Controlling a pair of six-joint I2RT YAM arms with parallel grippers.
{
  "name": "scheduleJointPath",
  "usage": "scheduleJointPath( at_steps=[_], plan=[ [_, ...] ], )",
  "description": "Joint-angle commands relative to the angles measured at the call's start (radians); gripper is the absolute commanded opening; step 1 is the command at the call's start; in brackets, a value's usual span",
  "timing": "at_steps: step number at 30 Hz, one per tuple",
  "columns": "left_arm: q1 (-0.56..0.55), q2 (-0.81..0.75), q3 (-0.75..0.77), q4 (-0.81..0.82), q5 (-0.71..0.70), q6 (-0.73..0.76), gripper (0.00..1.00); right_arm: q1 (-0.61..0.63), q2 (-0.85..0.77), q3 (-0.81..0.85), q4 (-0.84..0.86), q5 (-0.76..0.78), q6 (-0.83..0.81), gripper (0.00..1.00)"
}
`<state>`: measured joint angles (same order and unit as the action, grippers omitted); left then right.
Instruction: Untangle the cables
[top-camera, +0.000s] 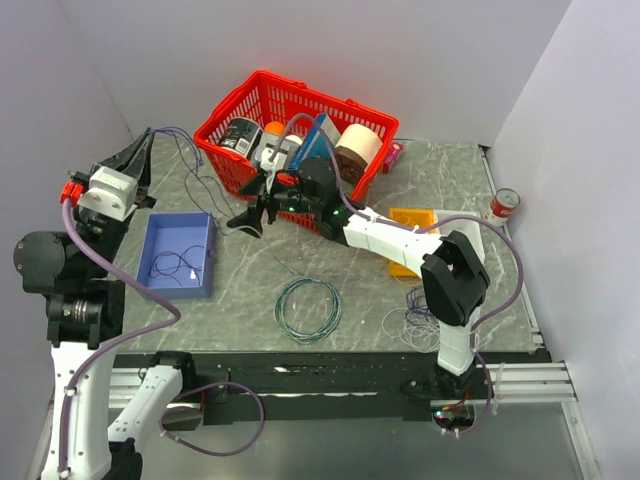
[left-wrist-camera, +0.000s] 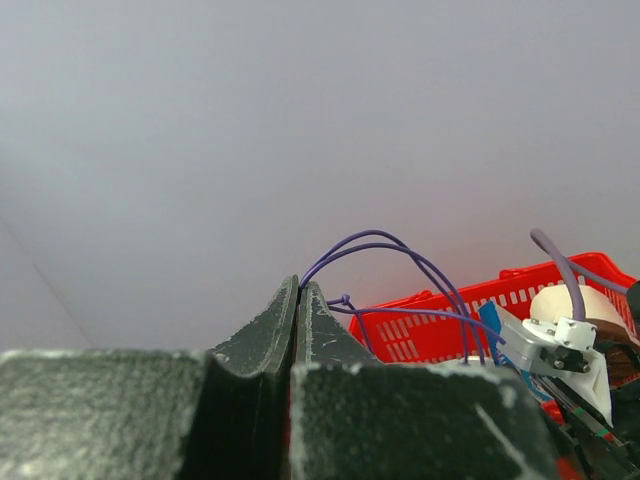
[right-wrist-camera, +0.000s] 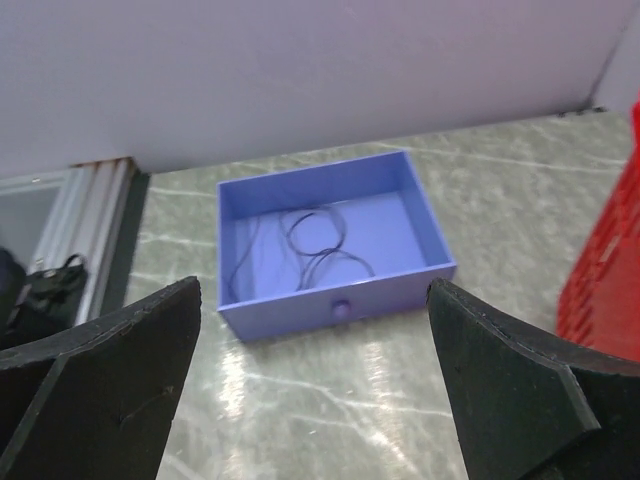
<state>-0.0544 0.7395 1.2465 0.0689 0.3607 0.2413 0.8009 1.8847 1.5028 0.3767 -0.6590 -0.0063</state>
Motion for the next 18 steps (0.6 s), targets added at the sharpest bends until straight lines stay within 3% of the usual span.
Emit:
scheduleJointPath(
  at_steps=[1, 6, 12, 18],
  plan=[
    [0.005, 0.008, 0.022, 0.032, 0.037, -0.005, 0.01, -0.003, -0.077, -0.068, 0.042, -0.013, 0.028, 1.00],
    [0.004, 0.006, 0.005, 0.029, 0.079, -0.025, 0.01, -0.015, -0.137, -0.038, -0.231, 0.196, -0.047, 1.00],
    [0.002, 0.021, 0.011, 0.000, 0.080, -0.034, 0.01, -0.085, -0.188, -0.030, -0.254, 0.180, 0.035, 1.00],
    [-0.001, 0.037, 0.018, 0.005, -0.008, 0.013, 0.01, -0.030, -0.245, 0.031, -0.298, 0.283, 0.016, 1.00]
  ],
)
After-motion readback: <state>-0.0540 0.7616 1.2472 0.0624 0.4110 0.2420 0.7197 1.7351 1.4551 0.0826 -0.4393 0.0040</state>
